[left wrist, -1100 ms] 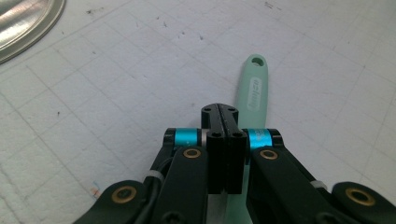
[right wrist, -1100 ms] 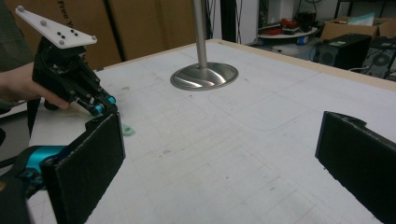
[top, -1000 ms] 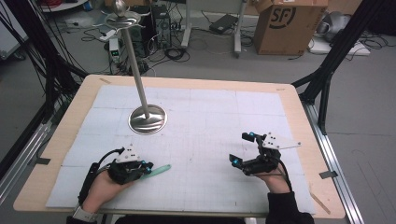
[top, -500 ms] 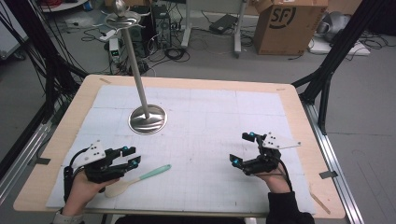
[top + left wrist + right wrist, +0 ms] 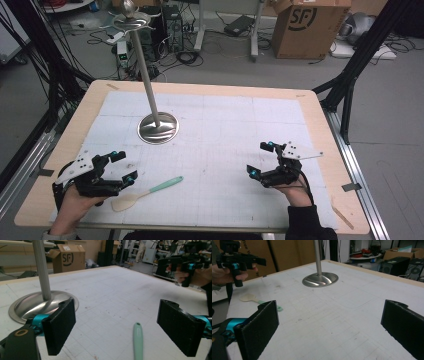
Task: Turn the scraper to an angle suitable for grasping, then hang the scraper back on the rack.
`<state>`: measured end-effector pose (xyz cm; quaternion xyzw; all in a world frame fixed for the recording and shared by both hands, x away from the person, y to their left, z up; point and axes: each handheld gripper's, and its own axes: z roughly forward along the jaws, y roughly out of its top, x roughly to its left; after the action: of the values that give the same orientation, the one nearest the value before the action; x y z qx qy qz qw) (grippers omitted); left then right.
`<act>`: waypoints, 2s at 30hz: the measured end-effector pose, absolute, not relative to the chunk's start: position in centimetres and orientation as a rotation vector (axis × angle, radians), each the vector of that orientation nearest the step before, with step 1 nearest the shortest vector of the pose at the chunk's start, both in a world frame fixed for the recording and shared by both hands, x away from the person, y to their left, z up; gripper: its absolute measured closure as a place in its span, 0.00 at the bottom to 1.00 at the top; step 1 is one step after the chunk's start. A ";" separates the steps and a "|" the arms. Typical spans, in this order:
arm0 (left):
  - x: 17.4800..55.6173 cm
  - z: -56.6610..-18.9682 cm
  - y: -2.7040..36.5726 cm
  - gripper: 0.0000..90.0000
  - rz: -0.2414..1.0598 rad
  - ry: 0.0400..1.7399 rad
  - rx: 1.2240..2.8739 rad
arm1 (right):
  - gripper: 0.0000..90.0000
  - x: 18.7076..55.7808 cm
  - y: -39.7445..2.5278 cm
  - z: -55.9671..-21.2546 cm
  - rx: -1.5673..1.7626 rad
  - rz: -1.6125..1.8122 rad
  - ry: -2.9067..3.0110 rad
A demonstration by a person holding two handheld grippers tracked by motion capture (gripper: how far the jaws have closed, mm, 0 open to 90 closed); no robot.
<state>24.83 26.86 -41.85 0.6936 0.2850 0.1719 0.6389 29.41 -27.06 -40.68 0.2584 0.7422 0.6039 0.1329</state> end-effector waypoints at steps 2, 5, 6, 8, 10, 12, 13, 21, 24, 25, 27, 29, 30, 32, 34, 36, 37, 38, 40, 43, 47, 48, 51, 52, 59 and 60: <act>24.6 -41.6 27.1 0.18 0.373 0.631 1.584 | 0.01 29.4 -27.1 -40.7 0.750 1.752 2.154; 24.1 -41.5 27.3 0.20 0.358 0.577 1.589 | 0.01 29.4 -27.1 -40.7 0.746 1.753 2.154; 24.0 -41.5 27.3 0.19 0.350 0.565 1.593 | 0.01 29.4 -27.1 -40.7 0.744 1.752 2.154; 23.8 -41.6 27.2 0.18 0.354 0.551 1.609 | 0.01 29.4 -27.0 -40.7 0.745 1.752 2.161; 23.7 -41.7 27.2 0.18 0.351 0.543 1.620 | 0.01 29.4 -27.0 -40.7 0.744 1.750 2.161; 23.7 -41.8 27.2 0.18 0.354 0.546 1.625 | 0.01 29.4 -26.9 -40.7 0.742 1.750 2.164; 23.7 -41.8 27.3 0.18 0.356 0.544 1.626 | 0.01 29.4 -26.9 -40.7 0.741 1.749 2.165; 23.7 -42.0 27.0 0.18 0.319 0.537 1.695 | 0.01 29.4 -26.8 -40.8 0.744 1.747 2.177; 23.9 -41.8 26.8 0.18 0.296 0.532 1.751 | 0.01 29.4 -26.8 -40.8 0.744 1.745 2.179; 24.1 -41.7 26.7 0.18 0.285 0.537 1.776 | 0.01 29.5 -26.8 -40.9 0.741 1.743 2.178; 24.4 -41.6 26.4 0.18 0.296 0.545 1.854 | 0.01 29.4 -26.8 -40.8 0.737 1.745 2.181; 24.6 -41.4 26.1 0.18 0.298 0.567 1.909 | 0.01 29.4 -26.8 -40.8 0.737 1.750 2.180; 24.7 -41.4 26.0 0.18 0.286 0.566 1.924 | 0.01 29.4 -26.8 -40.8 0.735 1.751 2.176; 24.9 -41.2 25.9 0.18 0.259 0.547 1.944 | 0.01 29.4 -26.9 -40.8 0.736 1.754 2.172; 25.1 -41.0 25.7 0.18 0.230 0.543 1.969 | 0.01 29.4 -26.9 -40.7 0.740 1.753 2.174; 25.3 -40.9 25.4 0.18 0.216 0.542 2.000 | 0.01 29.4 -26.9 -40.7 0.736 1.756 2.173; 25.4 -40.9 25.2 0.18 0.209 0.553 2.026 | 0.01 29.4 -26.9 -40.7 0.734 1.757 2.173; 25.6 -40.8 25.2 0.18 0.209 0.552 2.055 | 0.01 29.4 -26.9 -40.7 0.733 1.757 2.173; 25.9 -40.7 25.0 0.19 0.193 0.544 2.089 | 0.01 29.4 -26.9 -40.7 0.736 1.757 2.170; 26.2 -40.5 24.8 0.20 0.175 0.521 2.145 | 0.01 29.3 -27.0 -40.7 0.740 1.765 2.171; 26.5 -40.3 24.2 0.22 0.144 0.518 2.211 | 0.01 29.3 -27.0 -40.7 0.736 1.764 2.172; 26.6 -40.4 24.0 0.23 0.131 0.512 2.223 | 0.01 29.3 -27.0 -40.7 0.735 1.765 2.172; 26.6 -40.5 23.5 0.26 0.101 0.490 2.258 | 0.01 29.4 -27.0 -40.7 0.733 1.764 2.173; 26.7 -40.5 23.4 0.27 0.098 0.487 2.278 | 0.01 29.4 -27.0 -40.7 0.735 1.764 2.174; 27.0 -40.5 22.2 0.39 0.068 0.483 2.392 | 0.01 29.4 -26.9 -40.7 0.737 1.764 2.181; 27.0 -40.5 22.1 0.40 0.067 0.484 2.410 | 0.01 29.4 -26.9 -40.7 0.738 1.765 2.182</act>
<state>26.99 22.06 -40.52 0.9235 0.1855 0.0257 0.3348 29.36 -26.92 -40.73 0.2524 0.7466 0.6038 0.1196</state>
